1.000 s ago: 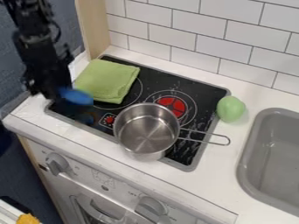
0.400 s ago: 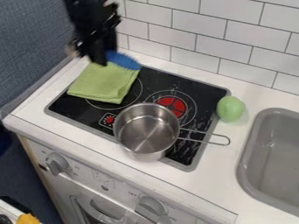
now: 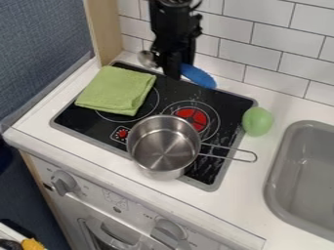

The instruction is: Moved the blue spoon from the left lower part of the cooker to the right upper side of the cooker

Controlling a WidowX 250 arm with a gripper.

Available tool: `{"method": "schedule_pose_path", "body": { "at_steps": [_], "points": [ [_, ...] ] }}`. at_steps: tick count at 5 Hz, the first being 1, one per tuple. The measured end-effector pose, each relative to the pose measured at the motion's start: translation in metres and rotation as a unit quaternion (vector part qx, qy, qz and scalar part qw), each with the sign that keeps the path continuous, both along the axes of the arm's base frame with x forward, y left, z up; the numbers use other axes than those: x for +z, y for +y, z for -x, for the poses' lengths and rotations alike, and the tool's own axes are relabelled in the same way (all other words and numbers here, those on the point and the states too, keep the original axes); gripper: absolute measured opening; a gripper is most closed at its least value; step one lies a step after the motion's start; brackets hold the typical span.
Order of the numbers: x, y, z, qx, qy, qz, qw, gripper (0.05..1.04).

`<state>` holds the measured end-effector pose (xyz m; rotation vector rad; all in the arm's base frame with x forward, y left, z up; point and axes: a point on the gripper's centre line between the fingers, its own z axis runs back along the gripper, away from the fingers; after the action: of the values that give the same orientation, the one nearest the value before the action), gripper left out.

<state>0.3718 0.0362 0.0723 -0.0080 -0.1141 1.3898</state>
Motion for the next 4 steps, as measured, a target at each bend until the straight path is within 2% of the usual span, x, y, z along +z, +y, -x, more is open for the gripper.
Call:
{"method": "schedule_pose_path", "body": {
  "at_steps": [1, 2, 4],
  "points": [
    [-0.011, -0.011, -0.019, -0.039, 0.007, -0.014, 0.9991, 0.364],
    [-0.017, -0.014, -0.024, -0.053, 0.017, -0.012, 0.9984, 0.364],
    [-0.048, -0.018, -0.027, -0.081, 0.057, -0.027, 0.9947, 0.364]
  ]
}}
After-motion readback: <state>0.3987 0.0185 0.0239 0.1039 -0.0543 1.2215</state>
